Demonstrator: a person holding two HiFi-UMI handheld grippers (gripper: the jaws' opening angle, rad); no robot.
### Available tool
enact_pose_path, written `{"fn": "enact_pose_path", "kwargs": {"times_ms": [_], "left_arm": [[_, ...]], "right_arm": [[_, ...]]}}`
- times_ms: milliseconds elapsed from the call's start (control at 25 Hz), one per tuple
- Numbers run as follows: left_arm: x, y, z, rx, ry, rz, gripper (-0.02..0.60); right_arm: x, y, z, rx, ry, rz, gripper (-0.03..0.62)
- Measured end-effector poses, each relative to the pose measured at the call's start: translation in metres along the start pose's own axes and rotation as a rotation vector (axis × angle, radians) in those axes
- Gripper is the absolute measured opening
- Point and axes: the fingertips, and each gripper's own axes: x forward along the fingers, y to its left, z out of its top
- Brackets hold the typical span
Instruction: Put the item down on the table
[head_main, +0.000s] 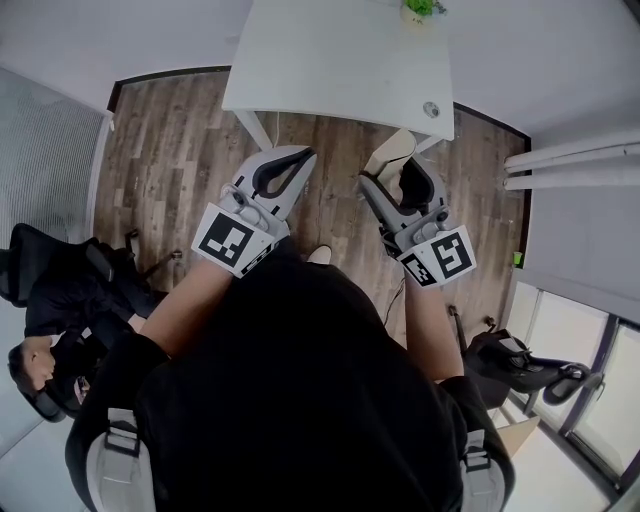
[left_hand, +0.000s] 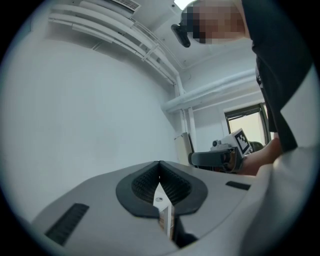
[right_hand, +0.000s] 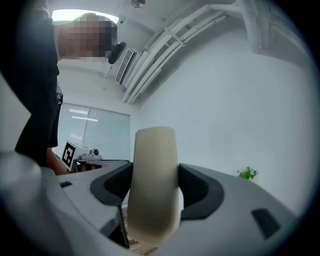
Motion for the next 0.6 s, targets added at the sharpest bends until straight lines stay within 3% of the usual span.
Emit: {"fn": "enact_pose_path", "kwargs": {"times_ms": [400,600], "left_arm": [[0.033,0.033,-0.012,-0.021,-0.003,-0.008,-0.006],[0.061,0.084,-0.017,-0.036,-0.002,-0.032,-0.006]], "right_arm": [[0.028,-0.033,-0.011,0.007,0.013,-0.015,0.285],[0.078,-0.059,-0.01,0.01,0.022,-0.014,0.285]]}}
